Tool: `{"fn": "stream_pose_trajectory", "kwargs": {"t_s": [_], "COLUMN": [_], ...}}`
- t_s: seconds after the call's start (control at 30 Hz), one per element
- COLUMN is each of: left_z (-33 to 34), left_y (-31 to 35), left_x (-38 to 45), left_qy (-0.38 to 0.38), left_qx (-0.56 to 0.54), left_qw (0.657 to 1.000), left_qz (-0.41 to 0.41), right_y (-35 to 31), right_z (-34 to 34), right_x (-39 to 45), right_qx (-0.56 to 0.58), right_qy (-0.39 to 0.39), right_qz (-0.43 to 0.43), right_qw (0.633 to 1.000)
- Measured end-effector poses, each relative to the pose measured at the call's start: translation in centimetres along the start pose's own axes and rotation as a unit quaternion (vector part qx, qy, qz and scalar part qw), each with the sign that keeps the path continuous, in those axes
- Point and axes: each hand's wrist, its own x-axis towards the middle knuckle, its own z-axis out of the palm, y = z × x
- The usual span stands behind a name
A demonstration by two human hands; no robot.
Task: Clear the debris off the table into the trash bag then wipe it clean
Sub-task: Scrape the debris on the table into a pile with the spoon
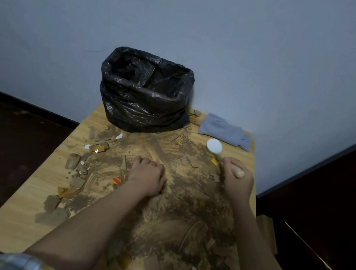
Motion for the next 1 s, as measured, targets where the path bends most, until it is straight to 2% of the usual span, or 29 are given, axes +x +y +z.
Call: {"fn": "stream_pose_trajectory", "kwargs": {"t_s": [0.2,0.43,0.73,0.83,0.93,1.0], "left_z": [0.2,0.8,1.5,1.8,1.7,1.7], "left_y": [-0.1,-0.1,-0.2,-0.6,-1.2,-1.3], "left_x": [0.1,-0.2,-0.4,-0.5,-0.5,-0.7], "left_qy": [-0.013,-0.002,0.020,0.034,0.047,0.066], "left_qx": [-0.009,-0.017,-0.053,-0.107,-0.147,-0.151], "left_qw": [1.000,1.000,0.998,0.993,0.988,0.986], "left_qz": [-0.005,-0.004,-0.014,-0.023,-0.024,-0.021], "right_y": [-0.9,-1.1,-1.5,-1.0,-0.4,-0.1], "right_z": [0.8,2.1,1.6,0.9,-0.5,-1.5], "right_x": [0.7,1.2,-1.8,-2.6,-2.5,-2.4], "right_qx": [0.026,0.010,0.019,0.039,0.059,0.050], "right_qy": [0.027,-0.042,-0.073,-0.043,0.044,0.093], "right_qz": [-0.014,0.017,-0.029,-0.032,0.040,0.056], "right_qw": [0.999,0.999,0.997,0.998,0.996,0.993]}}
